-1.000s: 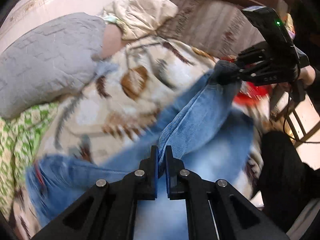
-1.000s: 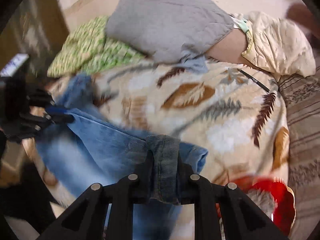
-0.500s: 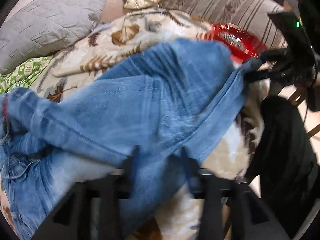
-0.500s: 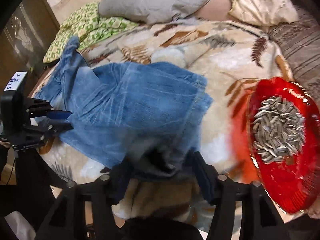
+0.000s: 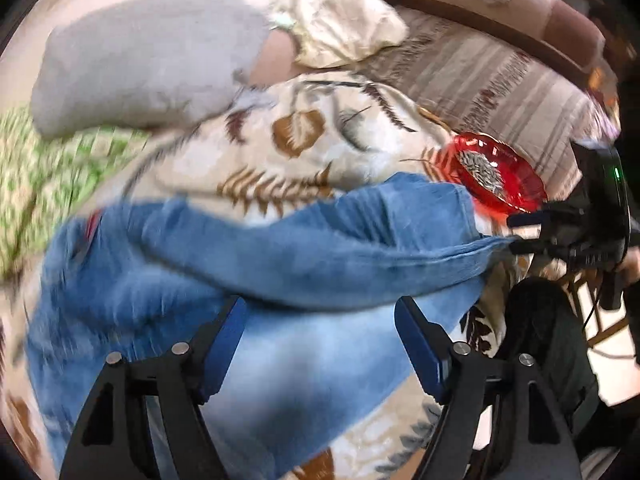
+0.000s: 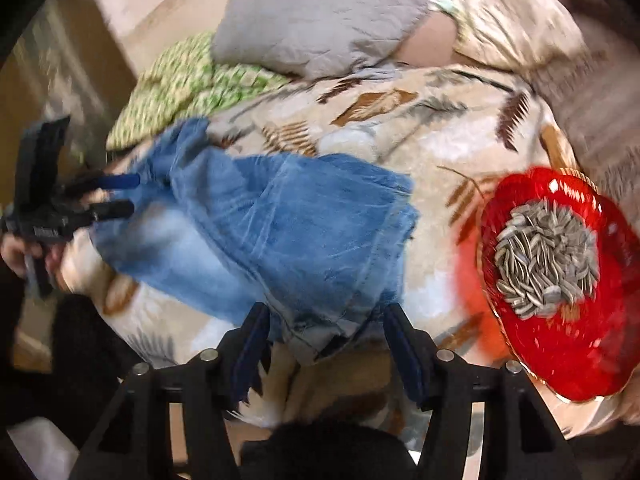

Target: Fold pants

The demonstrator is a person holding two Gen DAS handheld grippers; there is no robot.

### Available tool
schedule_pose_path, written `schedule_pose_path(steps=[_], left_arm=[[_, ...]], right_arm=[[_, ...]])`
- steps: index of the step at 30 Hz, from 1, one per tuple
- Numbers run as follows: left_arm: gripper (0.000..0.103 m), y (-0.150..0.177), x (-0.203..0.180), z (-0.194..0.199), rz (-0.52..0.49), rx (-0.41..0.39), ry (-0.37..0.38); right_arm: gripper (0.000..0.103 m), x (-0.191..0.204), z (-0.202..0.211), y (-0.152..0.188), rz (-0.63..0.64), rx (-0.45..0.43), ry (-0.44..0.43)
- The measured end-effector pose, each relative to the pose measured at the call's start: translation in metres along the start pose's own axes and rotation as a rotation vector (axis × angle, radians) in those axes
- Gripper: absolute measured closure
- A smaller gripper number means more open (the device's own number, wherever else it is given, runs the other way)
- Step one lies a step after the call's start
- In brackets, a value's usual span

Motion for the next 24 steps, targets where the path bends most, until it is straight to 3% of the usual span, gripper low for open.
schedule_pose_path(steps=[5, 8, 10, 13, 17, 18, 19, 20, 21, 22, 24], left_arm=[[0.026, -0.020, -0.014, -0.017, -0.180, 0.021, 0.004], [0.026, -0.028, -0.024, -0.033, -0.360, 0.036, -0.025], [0.026, -0.031, -0.028, -0.041, -0.410, 0.071, 0.016], [0.026, -0.028, -0.028, -0.056, -0.445, 0.120, 0.045], [0.026, -0.022, -0.020, -0.077, -0.431, 0.169, 0.047], [0.028, -0.018, -0.019, -0.080, -0.428, 0.175, 0.052], [0.046, -0.013, -0.019, -0.082, -0.428, 0.181, 0.059], [0.087, -0.009, -0.020, -0.085, -0.430, 0.201, 0.064], [0.096, -0.006, -0.019, -0.088, -0.425, 0.222, 0.061], [0.096, -0.001, -0.018, -0.090, -0.410, 0.246, 0.061], [0.097, -0.001, -0.020, -0.084, -0.397, 0.216, 0.069]], right_arm=[[0.040, -0.016, 0.003, -0.018, -0.077, -0.054, -0.003], [0.040, -0.022, -0.009, -0.035, -0.094, -0.053, 0.004], [0.040, -0.028, -0.018, -0.048, -0.127, -0.056, -0.005], [0.040, -0.033, -0.028, -0.063, -0.167, -0.057, -0.039], [0.041, -0.033, -0.058, -0.063, -0.155, 0.023, -0.029], [0.050, -0.033, -0.066, -0.061, -0.150, 0.043, -0.031], [0.057, -0.033, -0.070, -0.060, -0.142, 0.048, -0.014], [0.081, -0.034, -0.073, -0.060, -0.119, 0.046, 0.028], [0.089, -0.033, -0.073, -0.059, -0.088, 0.042, 0.051], [0.089, -0.034, -0.072, -0.060, -0.088, 0.035, 0.036], [0.091, -0.035, -0.065, -0.064, -0.070, 0.013, 0.049]])
Point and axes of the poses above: each gripper's, at about its wrist camera, not at the fingertips, and z roughly against the way its jaws point, x to its left, y to its underside, the point moved 5 cm from there along -z, roughly the way its jaws point, and after that the axes turned 2 degrees about -z, right-handed, at the moved point
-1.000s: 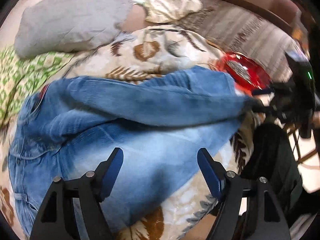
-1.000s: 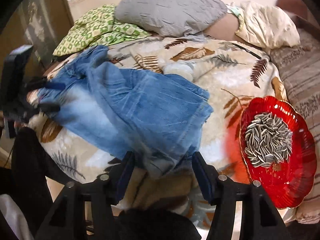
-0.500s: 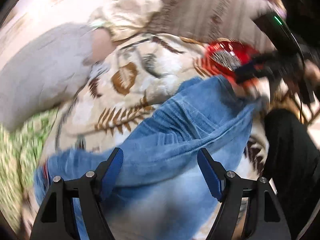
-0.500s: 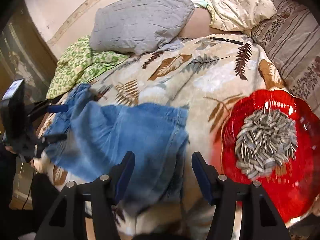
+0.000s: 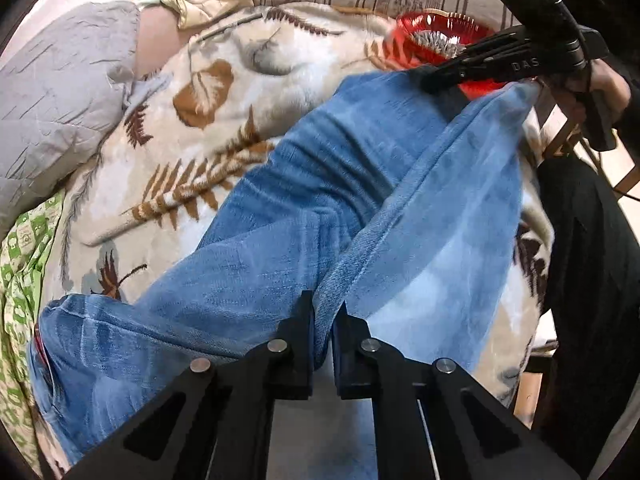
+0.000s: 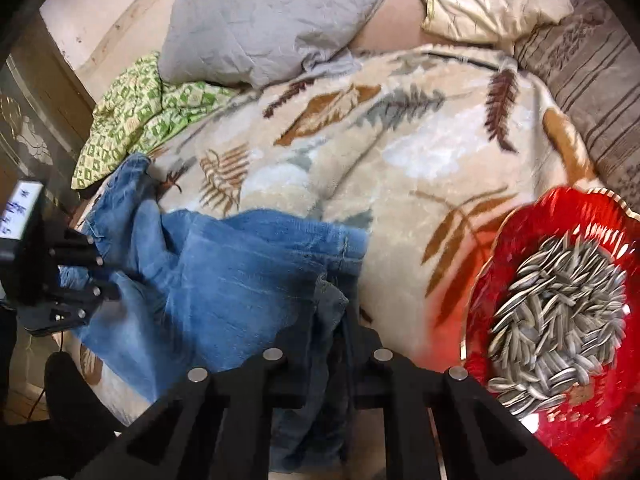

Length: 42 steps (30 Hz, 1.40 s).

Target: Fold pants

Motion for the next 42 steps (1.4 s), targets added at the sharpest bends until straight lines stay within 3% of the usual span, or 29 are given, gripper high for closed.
schedule_pose_path(steps=[4, 6, 8, 12, 16, 18, 20, 22, 24, 26, 29, 32, 37, 42], left_arm=[[0.097, -0.004, -0.011, 0.028, 0.045, -0.107, 0.034], [0.097, -0.001, -0.026, 0.034, 0.031, -0.129, 0.038], [0.097, 0.008, -0.040, 0.025, 0.019, -0.102, 0.047], [0.097, 0.027, -0.053, -0.005, 0.038, -0.028, 0.032], [0.097, 0.028, -0.047, -0.002, 0.121, -0.067, 0.049], [0.089, 0.028, -0.047, 0.001, 0.111, -0.068, 0.039], [0.050, 0.026, -0.049, 0.011, 0.121, -0.072, 0.053], [0.031, 0.024, -0.048, 0.031, 0.146, -0.126, 0.044], [0.030, 0.026, -0.045, 0.053, 0.162, -0.182, 0.026], [0.028, 0.029, -0.037, 0.065, 0.197, -0.186, 0.021], [0.028, 0.039, -0.015, 0.076, 0.268, -0.193, 0.011], [0.028, 0.045, 0.027, 0.076, 0.408, -0.188, 0.025], [0.028, 0.053, 0.075, 0.082, 0.535, -0.201, -0.008], [0.028, 0.088, 0.103, 0.108, 0.572, -0.197, -0.086]], right_arm=[[0.092, -0.003, 0.022, -0.023, 0.051, -0.075, 0.049], [0.094, -0.004, 0.032, -0.036, 0.063, -0.116, 0.083], [0.094, -0.004, 0.034, -0.048, 0.072, -0.137, 0.115], [0.094, -0.004, 0.006, -0.050, 0.079, -0.064, 0.157], [0.093, -0.008, -0.020, -0.034, 0.071, 0.019, 0.179], [0.091, -0.011, -0.016, -0.029, 0.042, 0.032, 0.169], [0.089, -0.010, -0.002, -0.026, 0.025, 0.025, 0.151], [0.076, -0.005, 0.016, -0.021, 0.038, 0.002, 0.141], [0.023, 0.003, 0.032, -0.016, 0.072, -0.017, 0.145], [0.020, 0.015, 0.053, -0.007, 0.116, -0.076, 0.146], [0.020, 0.030, 0.067, 0.005, 0.181, -0.086, 0.160], [0.020, 0.052, 0.075, 0.020, 0.227, -0.089, 0.124], [0.020, 0.108, 0.056, 0.044, 0.367, -0.031, 0.037], [0.020, 0.156, 0.036, 0.038, 0.380, -0.030, -0.058]])
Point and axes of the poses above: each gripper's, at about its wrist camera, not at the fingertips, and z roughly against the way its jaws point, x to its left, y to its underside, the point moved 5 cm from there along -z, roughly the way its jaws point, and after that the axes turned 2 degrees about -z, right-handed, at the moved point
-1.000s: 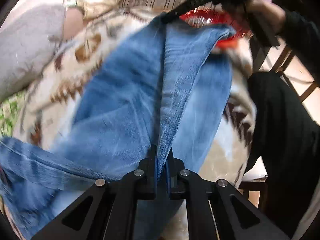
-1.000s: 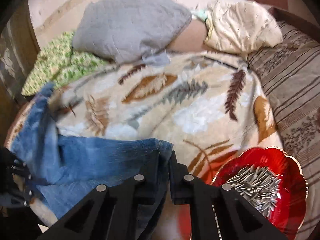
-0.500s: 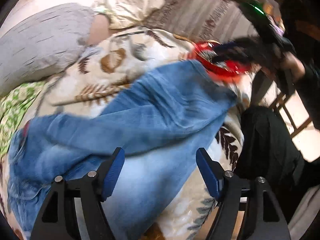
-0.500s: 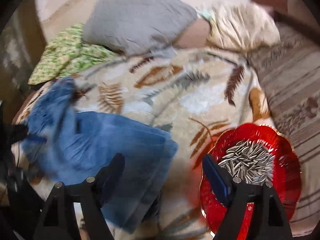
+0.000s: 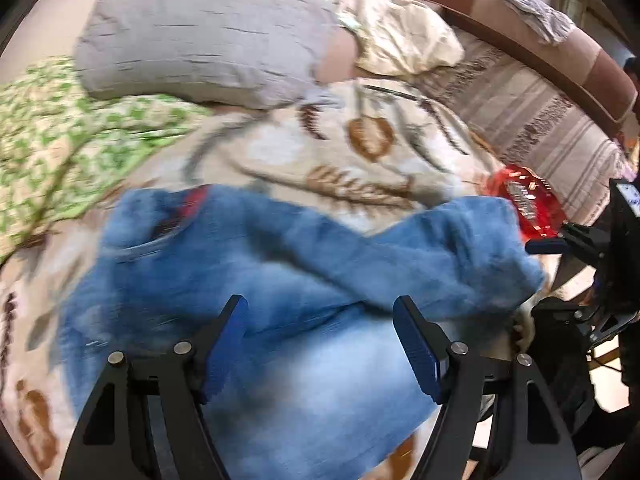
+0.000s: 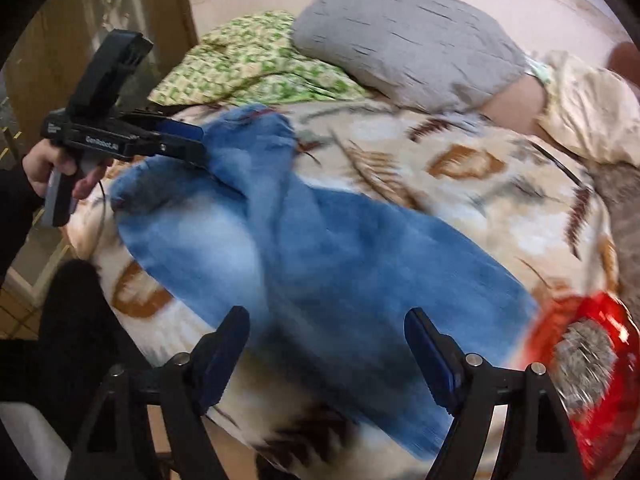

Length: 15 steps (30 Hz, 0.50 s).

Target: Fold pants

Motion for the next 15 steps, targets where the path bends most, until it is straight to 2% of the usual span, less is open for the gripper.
schedule_pose_path(steps=[9, 10, 13, 15], left_arm=[[0.027, 0.060, 0.097, 0.098, 0.062, 0.059, -0.223], [0.026, 0.069, 0.104, 0.115, 0.056, 0.071, -0.251], [0.013, 0.082, 0.116, 0.137, 0.037, 0.090, -0.294], [0.013, 0.082, 0.123, 0.135, 0.017, 0.096, -0.312]], right_arm=[[0.020, 0.060, -0.036, -0.062, 0.008, -0.060, -0.099], [0.020, 0.063, -0.039, -0.066, 0.008, -0.066, -0.110], [0.020, 0.073, -0.050, -0.075, -0.004, -0.071, -0.124], [0.020, 0.074, -0.058, -0.079, -0.028, -0.065, -0.122]])
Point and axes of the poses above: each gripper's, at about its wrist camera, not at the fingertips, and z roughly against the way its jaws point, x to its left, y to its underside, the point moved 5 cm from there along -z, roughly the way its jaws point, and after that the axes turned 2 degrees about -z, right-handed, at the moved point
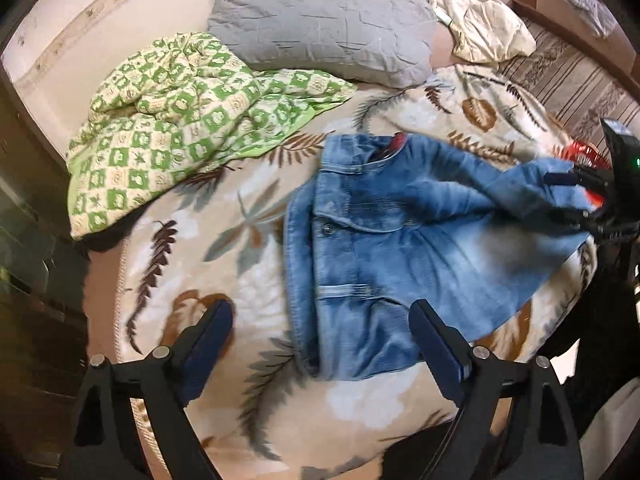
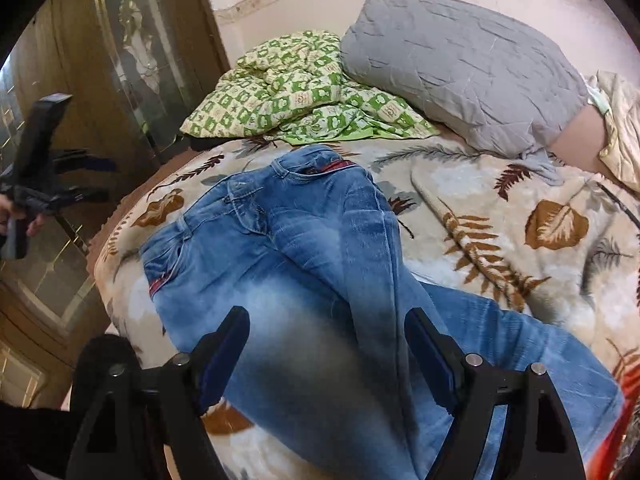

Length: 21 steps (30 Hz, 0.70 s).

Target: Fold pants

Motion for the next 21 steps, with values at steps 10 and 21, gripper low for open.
schedule_pose_path(steps=[10, 21], left_arm=[[0.013, -0.079, -0.011, -0.111, 0.027, -0.036, 0.097], [0.013, -0.170, -0.012, -0.220, 0.074, 0.020, 0.239]], right_arm=[[0.020, -0.030, -0.034, -0.022, -0.183, 0.009, 0.085], [0.021, -0.059, -0.108, -0.063, -0.273, 0.069, 0.085]])
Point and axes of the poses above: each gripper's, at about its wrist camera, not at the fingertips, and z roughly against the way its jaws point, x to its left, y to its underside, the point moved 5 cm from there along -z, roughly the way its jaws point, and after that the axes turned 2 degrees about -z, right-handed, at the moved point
